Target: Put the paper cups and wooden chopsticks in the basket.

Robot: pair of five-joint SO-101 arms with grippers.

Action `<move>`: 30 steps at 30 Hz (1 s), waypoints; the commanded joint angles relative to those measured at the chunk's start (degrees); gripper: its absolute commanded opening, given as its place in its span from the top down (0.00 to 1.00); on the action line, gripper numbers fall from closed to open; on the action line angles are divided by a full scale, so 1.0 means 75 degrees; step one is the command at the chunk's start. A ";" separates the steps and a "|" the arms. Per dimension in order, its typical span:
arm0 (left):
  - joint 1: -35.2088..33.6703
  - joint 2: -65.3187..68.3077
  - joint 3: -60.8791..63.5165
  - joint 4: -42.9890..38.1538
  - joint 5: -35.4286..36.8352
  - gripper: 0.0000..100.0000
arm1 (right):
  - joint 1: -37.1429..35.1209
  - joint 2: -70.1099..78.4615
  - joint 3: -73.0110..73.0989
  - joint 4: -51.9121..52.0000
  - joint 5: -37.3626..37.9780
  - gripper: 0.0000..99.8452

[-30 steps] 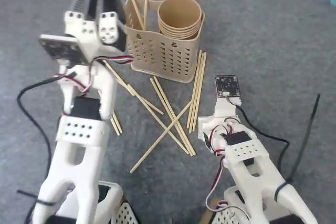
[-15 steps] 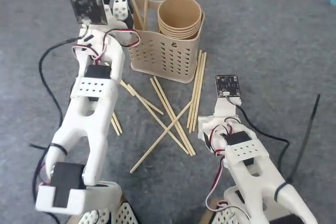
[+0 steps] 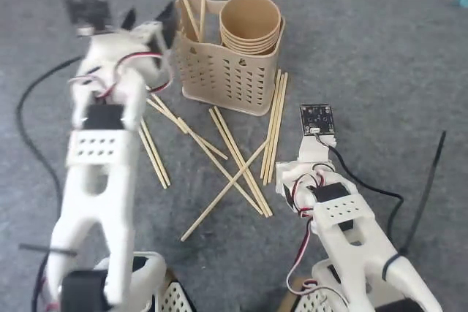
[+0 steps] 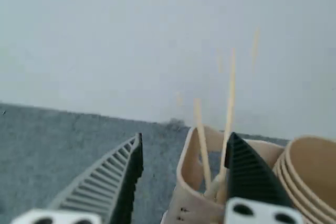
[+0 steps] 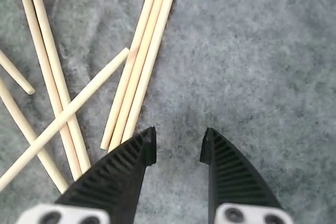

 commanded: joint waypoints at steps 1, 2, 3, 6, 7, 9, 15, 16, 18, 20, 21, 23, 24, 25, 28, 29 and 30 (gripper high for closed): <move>-0.0692 -0.1160 -0.0651 0.2532 0.0785 0.77 | 0.0100 -0.0252 -0.0059 -0.0135 0.0117 0.85; -0.0832 -0.1184 -0.0733 0.3036 0.0879 0.77 | 0.0100 -0.0252 -0.0059 -0.0135 0.0117 0.85; -0.0973 -0.1184 -0.0768 0.3458 0.0961 0.77 | 0.0100 -0.0252 -0.0059 -0.0135 0.0117 0.85; -0.1418 -0.1137 -0.0651 0.4278 0.1114 0.77 | 0.0100 -0.0252 -0.0047 -0.0135 0.0117 0.85; -0.1559 -0.1078 -0.0568 0.4396 0.1160 0.77 | 0.0100 -0.0252 -0.0047 -0.0135 0.0117 0.85; -0.1793 -0.0938 -0.0393 0.4525 0.1196 0.77 | 0.0100 -0.0252 -0.0047 -0.0135 0.0117 0.85; -0.2098 -0.0387 -0.0416 0.4407 0.1278 0.77 | 0.0088 -0.0252 -0.0047 -0.0135 0.0117 0.85; -0.2016 -0.0270 -0.0533 0.4372 0.1313 0.77 | 0.0076 -0.0252 -0.0047 -0.0135 0.0117 0.85; -0.1747 -0.0047 -0.0826 0.4372 0.1453 0.77 | 0.0064 -0.0252 -0.0047 -0.0123 0.0117 0.85; -0.1547 0.0188 -0.1108 0.4372 0.1629 0.77 | 0.0064 -0.0252 -0.0047 -0.0123 0.0117 0.85; -0.1477 0.0281 -0.1225 0.4384 0.1700 0.77 | 0.0076 -0.0252 -0.0047 -0.0123 0.0117 0.85; -0.1395 0.0469 -0.1366 0.4501 0.1758 0.77 | 0.0088 -0.0252 -0.0047 -0.0111 0.0117 0.85; -0.1395 0.0563 -0.1424 0.4642 0.1782 0.77 | 0.0088 -0.0252 -0.0047 -0.0111 0.0117 0.85; -0.1395 0.0645 -0.1436 0.4759 0.1782 0.77 | 0.0088 -0.0252 -0.0047 -0.0111 0.0117 0.85; -0.1465 0.0961 -0.1448 0.5005 0.1864 0.77 | 0.0088 -0.0252 -0.0047 -0.0123 0.0117 0.85; -0.1594 0.1090 -0.1436 0.5052 0.1958 0.77 | 0.0088 -0.0252 -0.0047 -0.0123 0.0117 0.85; -0.1700 0.1254 -0.1436 0.5087 0.2028 0.77 | 0.0088 -0.0252 -0.0047 -0.0123 0.0117 0.85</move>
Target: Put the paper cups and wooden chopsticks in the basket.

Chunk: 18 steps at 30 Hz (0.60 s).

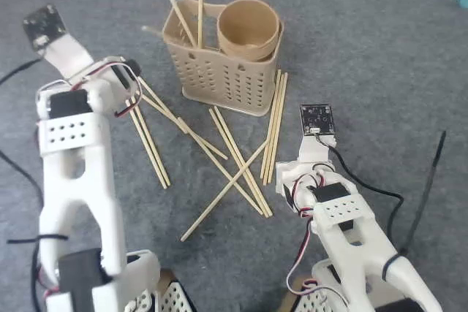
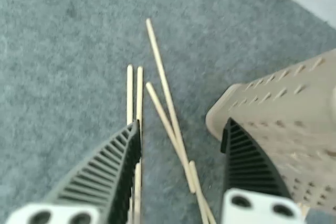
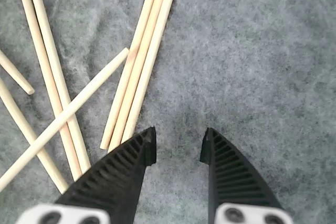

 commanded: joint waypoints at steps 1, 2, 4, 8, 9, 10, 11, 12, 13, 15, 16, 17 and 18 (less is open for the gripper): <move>-0.0316 0.0457 -0.0311 0.0188 0.0328 0.77 | 0.0076 -0.0252 -0.0047 -0.0123 0.0117 0.85; -0.0410 0.0656 -0.0311 0.0188 0.0352 0.77 | 0.0076 -0.0252 -0.0047 -0.0123 0.0117 0.85; -0.0656 0.1125 -0.0217 0.0152 0.0352 0.77 | 0.0064 -0.0252 -0.0047 -0.0123 0.0117 0.85; -0.0926 0.2262 -0.0147 0.0152 0.0352 0.77 | 0.0064 -0.0252 -0.0047 -0.0123 0.0117 0.85; -0.0938 0.2544 -0.0158 0.0164 0.0352 0.77 | 0.0064 -0.0252 -0.0047 -0.0123 0.0117 0.85; -0.0938 0.2790 -0.0170 0.0152 0.0352 0.77 | 0.0064 -0.0252 -0.0047 -0.0123 0.0117 0.85; -0.0949 0.3024 -0.0182 0.0152 0.0352 0.77 | 0.0064 -0.0252 -0.0047 -0.0123 0.0117 0.85; -0.0949 0.3212 -0.0205 0.0152 0.0352 0.77 | 0.0064 -0.0252 -0.0047 -0.0123 0.0129 0.85; -0.0961 0.3341 -0.0205 0.0141 0.0352 0.77 | 0.0064 -0.0252 -0.0047 -0.0123 0.0129 0.85; -0.1067 0.3458 -0.0205 0.0000 0.0352 0.77 | 0.0064 -0.0252 -0.0047 -0.0123 0.0129 0.85; -0.1090 0.3481 -0.0205 -0.0129 0.0352 0.77 | 0.0064 -0.0252 -0.0047 -0.0123 0.0129 0.85; -0.1172 0.3505 -0.0205 -0.0234 0.0363 0.77 | 0.0064 -0.0252 -0.0047 -0.0123 0.0129 0.85; -0.1231 0.3528 -0.0205 -0.0375 0.0363 0.77 | 0.0076 -0.0252 -0.0047 -0.0123 0.0141 0.85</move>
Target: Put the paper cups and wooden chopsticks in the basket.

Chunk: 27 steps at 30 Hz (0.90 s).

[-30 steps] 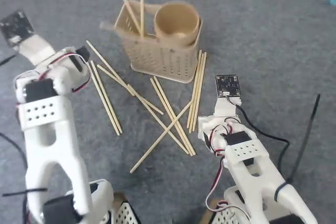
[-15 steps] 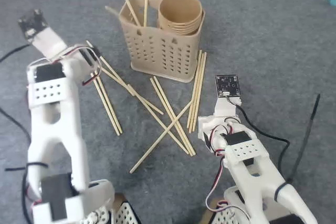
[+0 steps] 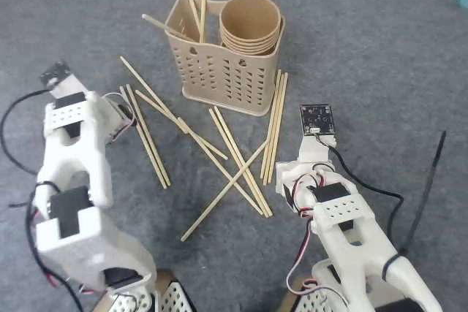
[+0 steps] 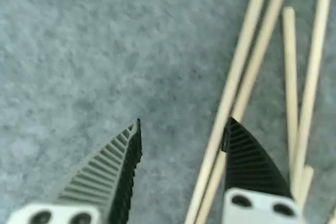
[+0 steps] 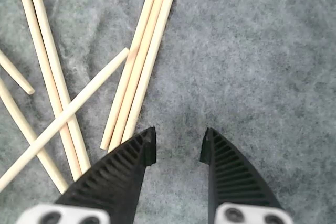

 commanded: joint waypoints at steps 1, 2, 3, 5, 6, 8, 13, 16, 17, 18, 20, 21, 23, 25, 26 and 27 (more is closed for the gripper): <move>-0.0234 -0.0023 -0.0193 -0.0633 0.0094 0.77 | 0.0076 -0.0252 -0.0047 -0.0123 0.0141 0.85; -0.0234 -0.0012 -0.0158 -0.0797 0.0176 0.77 | 0.0076 -0.0252 -0.0047 -0.0123 0.0141 0.85; -0.0234 -0.0012 -0.0147 -0.0938 0.0305 0.77 | 0.0076 -0.0252 -0.0047 -0.0123 0.0141 0.85; -0.0246 0.0000 -0.0147 -0.1090 0.0457 0.77 | 0.0076 -0.0264 -0.0047 -0.0123 0.0141 0.85; -0.0223 0.0000 -0.0147 -0.1137 0.0504 0.77 | 0.0076 -0.0264 -0.0047 -0.0123 0.0141 0.85; -0.0188 0.0023 -0.0182 -0.1184 0.0504 0.77 | 0.0076 -0.0275 -0.0047 -0.0100 0.0141 0.85; 0.0023 0.0844 -0.0463 -0.1465 0.0492 0.77 | 0.0088 -0.0299 -0.0047 -0.0076 0.0117 0.85; 0.0000 0.1442 -0.1377 -0.0574 0.0469 0.77 | 0.0088 -0.0299 -0.0047 -0.0064 0.0117 0.85; -0.0012 0.1664 -0.1788 -0.0188 0.0469 0.77 | 0.0088 -0.0299 -0.0047 -0.0064 0.0117 0.85; 0.0000 0.1840 -0.2151 0.0141 0.0457 0.77 | 0.0088 -0.0299 -0.0047 -0.0064 0.0117 0.85; 0.0035 0.2215 -0.2737 0.0574 0.0457 0.77 | 0.0088 -0.0299 -0.0047 -0.0064 0.0117 0.85; 0.0082 0.2391 -0.2983 0.0738 0.0457 0.77 | 0.0088 -0.0299 -0.0047 -0.0064 0.0117 0.85; 0.0129 0.2661 -0.3335 0.0949 0.0281 0.77 | 0.0088 -0.0287 -0.0047 -0.0076 0.0117 0.85; 0.0152 0.2743 -0.3558 0.1196 -0.0035 0.77 | 0.0088 -0.0264 -0.0047 -0.0111 0.0129 0.85; 0.0152 0.2743 -0.3651 0.1325 -0.0105 0.77 | 0.0088 -0.0264 -0.0047 -0.0123 0.0129 0.85; 0.0152 0.2743 -0.3757 0.1453 -0.0129 0.77 | 0.0088 -0.0264 -0.0047 -0.0123 0.0129 0.85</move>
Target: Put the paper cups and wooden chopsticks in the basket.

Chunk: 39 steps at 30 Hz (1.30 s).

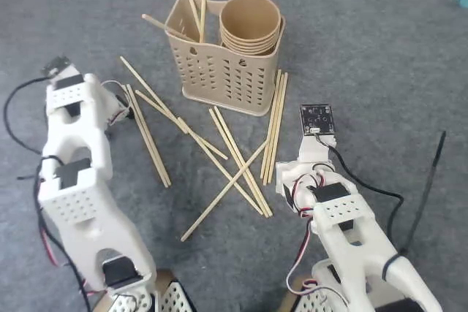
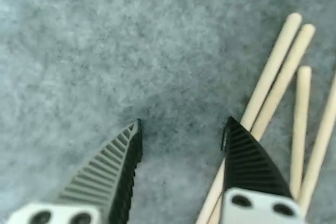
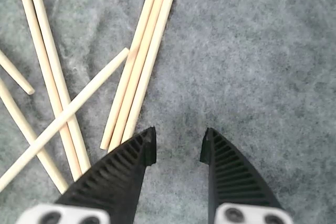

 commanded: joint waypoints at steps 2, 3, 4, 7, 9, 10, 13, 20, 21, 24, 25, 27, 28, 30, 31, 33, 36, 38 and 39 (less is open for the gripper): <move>0.0188 -0.0047 -0.0850 0.0703 -0.0340 0.77 | 0.0064 -0.0264 -0.0047 -0.0123 0.0141 0.85; 0.0188 -0.0047 -0.0979 0.0856 -0.0352 0.77 | 0.0053 -0.0264 -0.0047 -0.0123 0.0141 0.85; 0.0176 -0.0047 -0.1131 0.0996 -0.0445 0.77 | 0.0053 -0.0252 -0.0047 -0.0123 0.0141 0.85; 0.0176 -0.0152 -0.1518 0.1465 -0.0926 0.77 | 0.0053 -0.0252 -0.0047 -0.0123 0.0141 0.85; 0.0176 -0.0387 -0.1553 0.1606 -0.1067 0.77 | 0.0053 -0.0252 -0.0047 -0.0123 0.0141 0.85; 0.0176 -0.0539 -0.1553 0.1629 -0.1114 0.77 | 0.0053 -0.0252 -0.0047 -0.0123 0.0141 0.85; 0.0188 -0.0844 -0.1541 0.1653 -0.1196 0.77 | 0.0053 -0.0252 -0.0047 -0.0123 0.0152 0.85; 0.0481 0.0129 -0.1635 0.1301 -0.1172 0.77 | 0.0053 -0.0252 -0.0047 -0.0123 0.0152 0.85; 0.0516 0.0375 -0.1682 0.1231 -0.1160 0.77 | 0.0064 -0.0252 -0.0047 -0.0123 0.0152 0.85; 0.0539 0.1055 -0.2045 0.1231 -0.1137 0.77 | 0.0076 -0.0252 -0.0047 -0.0123 0.0141 0.85; 0.0516 0.1207 -0.2174 0.1242 -0.1090 0.77 | 0.0076 -0.0252 -0.0047 -0.0123 0.0141 0.85; 0.0492 0.1430 -0.2456 0.1536 -0.0844 0.78 | 0.0076 -0.0252 -0.0047 -0.0123 0.0129 0.85; 0.0492 0.1453 -0.2585 0.1723 -0.0821 0.80 | 0.0088 -0.0252 -0.0047 -0.0123 0.0129 0.85; 0.0504 0.1430 -0.2737 0.2051 -0.1008 0.87 | 0.0088 -0.0252 -0.0047 -0.0123 0.0129 0.85; 0.0527 0.1418 -0.2842 0.2204 -0.1207 0.93 | 0.0088 -0.0252 -0.0047 -0.0123 0.0129 0.85; 0.0551 0.1313 -0.3100 0.2614 -0.1641 1.00 | 0.0088 -0.0252 -0.0047 -0.0123 0.0129 0.85; 0.0539 0.1008 -0.3124 0.2989 -0.1875 0.99 | 0.0088 -0.0252 -0.0047 -0.0123 0.0129 0.85; 0.0504 0.0727 -0.3100 0.3188 -0.1887 0.99 | 0.0088 -0.0264 -0.0047 -0.0123 0.0129 0.85; 0.0504 0.0586 -0.3100 0.3294 -0.1899 0.99 | 0.0088 -0.0264 -0.0047 -0.0123 0.0129 0.85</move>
